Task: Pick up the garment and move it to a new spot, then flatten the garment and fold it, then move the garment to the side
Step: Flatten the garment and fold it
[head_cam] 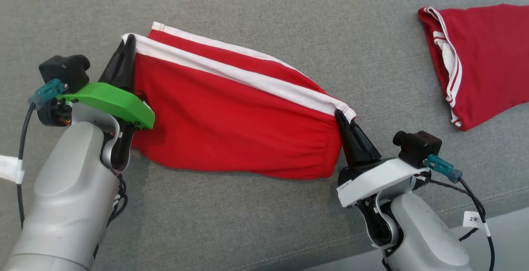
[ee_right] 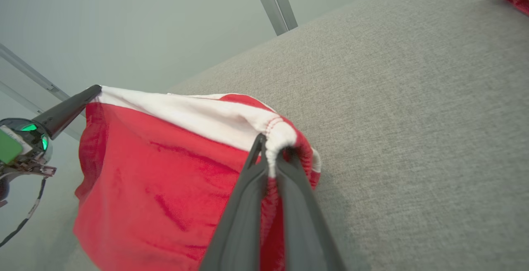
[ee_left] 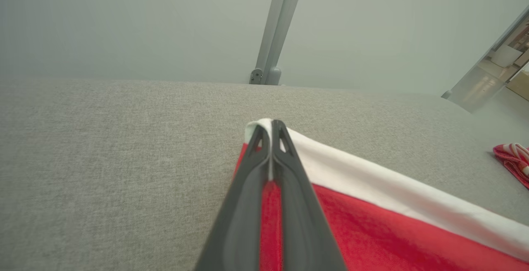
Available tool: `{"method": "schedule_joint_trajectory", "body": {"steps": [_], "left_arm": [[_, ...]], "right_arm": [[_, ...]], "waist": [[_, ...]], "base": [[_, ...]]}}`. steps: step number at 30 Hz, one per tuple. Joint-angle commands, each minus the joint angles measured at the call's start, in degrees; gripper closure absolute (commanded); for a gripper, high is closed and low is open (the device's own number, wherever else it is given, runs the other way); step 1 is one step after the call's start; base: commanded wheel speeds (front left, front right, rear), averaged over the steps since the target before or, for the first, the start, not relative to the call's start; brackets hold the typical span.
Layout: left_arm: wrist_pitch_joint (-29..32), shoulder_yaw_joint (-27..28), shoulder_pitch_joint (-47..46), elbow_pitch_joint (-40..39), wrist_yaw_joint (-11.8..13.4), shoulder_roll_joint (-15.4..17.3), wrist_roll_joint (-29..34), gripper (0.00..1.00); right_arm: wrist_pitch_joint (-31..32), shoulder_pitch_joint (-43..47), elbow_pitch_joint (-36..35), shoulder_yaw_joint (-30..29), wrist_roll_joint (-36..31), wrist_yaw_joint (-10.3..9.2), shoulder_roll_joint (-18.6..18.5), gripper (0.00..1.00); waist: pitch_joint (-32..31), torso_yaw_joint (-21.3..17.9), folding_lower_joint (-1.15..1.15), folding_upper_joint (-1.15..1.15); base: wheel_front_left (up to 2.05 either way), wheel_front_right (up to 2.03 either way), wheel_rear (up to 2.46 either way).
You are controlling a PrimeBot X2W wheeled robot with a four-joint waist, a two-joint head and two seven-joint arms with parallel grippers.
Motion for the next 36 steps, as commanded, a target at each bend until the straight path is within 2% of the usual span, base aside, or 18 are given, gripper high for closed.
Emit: {"method": "schedule_joint_trajectory", "body": {"steps": [1, 11, 19, 20, 21, 23, 24, 25, 36], "left_arm": [[-0.29, -0.56, -2.34, 1.73, -0.18, 0.34, -0.44, 1.0], [-0.34, -2.55, -9.36, 7.88, -0.17, 0.91, 0.5, 1.0], [-0.34, -3.52, -11.46, 10.92, -0.18, 0.75, 1.49, 1.0], [-0.35, -4.2, -12.09, 11.98, -0.16, 0.48, 2.18, 0.76], [-0.36, -4.34, -12.45, 12.47, -0.16, 0.33, 2.41, 0.61], [-0.35, -4.79, -12.95, 13.55, -0.16, -0.12, 2.89, 0.06], [-0.34, -5.25, -13.16, 14.16, -0.16, -0.34, 3.24, 0.0], [-0.31, -5.6, -13.54, 14.45, -0.16, -0.45, 3.41, 0.0], [-0.31, -8.21, -14.24, 17.33, -0.16, -2.26, 3.93, 0.0]], "right_arm": [[-0.18, -1.58, 0.59, 0.06, 0.75, -0.05, -0.04, 1.0], [-0.18, -5.74, 2.91, 1.9, 2.82, -0.05, -0.04, 1.0], [-0.18, -7.38, 4.27, 3.09, 3.71, -0.05, -0.04, 1.0], [-0.18, -7.7, 4.36, 3.17, 3.82, -0.05, -0.04, 1.0], [-0.18, -7.77, 4.27, 3.23, 3.64, -0.05, -0.04, 0.83], [-0.18, -7.88, 4.35, 3.3, 3.24, -0.05, -0.04, 0.52], [-0.18, -7.92, 4.33, 3.38, 3.01, -0.05, -0.04, 0.07], [-0.18, -7.89, 4.42, 3.52, 2.77, -0.05, -0.04, 0.0], [-0.18, -6.01, 5.58, 2.21, 0.24, -0.05, -0.07, 0.0]], "waist": [[4.69, -3.07, 0.0, 0.66], [6.82, -3.73, 0.0, 0.66], [6.54, -3.96, 0.0, 0.66], [6.34, -4.08, 0.0, 0.66], [6.24, -4.13, 0.0, 0.66], [6.02, -4.21, 0.0, 0.66], [5.88, -4.24, 0.0, 0.66], [5.75, -4.28, 0.0, 0.66], [3.52, -4.13, 0.0, 0.66]], "base": [[0.0, 0.0, 0.0], [0.0, 0.0, 0.0], [0.0, 0.0, 0.0], [0.0, 0.0, 0.0], [0.0, 0.0, 0.0], [0.0, 0.0, 0.0], [0.0, 0.0, 0.0], [0.0, 0.0, 0.0], [0.0, 0.0, 0.0]]}}
